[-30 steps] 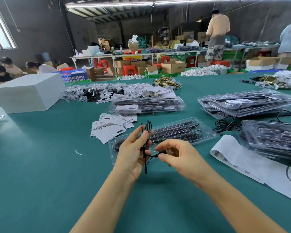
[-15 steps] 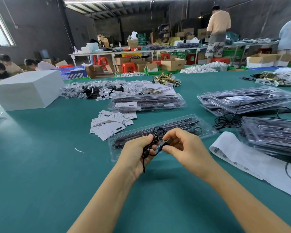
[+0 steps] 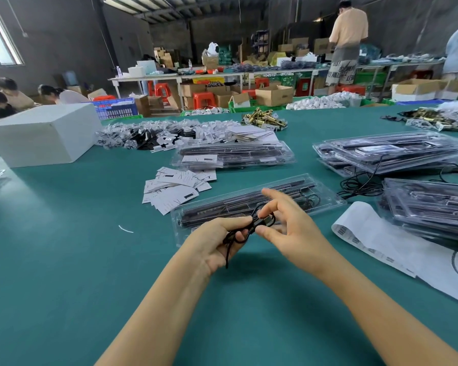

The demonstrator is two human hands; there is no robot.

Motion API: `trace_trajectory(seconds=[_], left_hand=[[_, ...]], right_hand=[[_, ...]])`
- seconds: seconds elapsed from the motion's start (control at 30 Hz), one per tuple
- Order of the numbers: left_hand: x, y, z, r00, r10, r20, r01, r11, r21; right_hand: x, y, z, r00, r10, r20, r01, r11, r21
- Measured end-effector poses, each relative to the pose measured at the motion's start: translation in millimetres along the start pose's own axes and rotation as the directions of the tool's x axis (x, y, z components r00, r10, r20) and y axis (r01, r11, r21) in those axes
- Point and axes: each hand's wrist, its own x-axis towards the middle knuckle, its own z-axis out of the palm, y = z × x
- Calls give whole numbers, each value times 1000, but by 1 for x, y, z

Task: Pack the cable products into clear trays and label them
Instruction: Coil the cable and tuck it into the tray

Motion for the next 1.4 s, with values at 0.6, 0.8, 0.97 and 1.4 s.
trace_trajectory(seconds=[0.6,0.8,0.97,1.4], left_hand=[[-11,-8,9,876,468,115,-453,719,528],[-6,-8,3,809,585,64,-501,628,595],[-5,-1,-2,842,528,113,-524,748,407],[-8,0,-6,660,734,160,-616,405,676]], right_hand=[[4,5,-8,988,27,-152,-27,1000,-1],[0,3,0,992,-121,-22,104,919,-379],[2,3,-4,998,-58,-13,50,934,-353],[6,4,-3,922,345,-178,-278,906,318]])
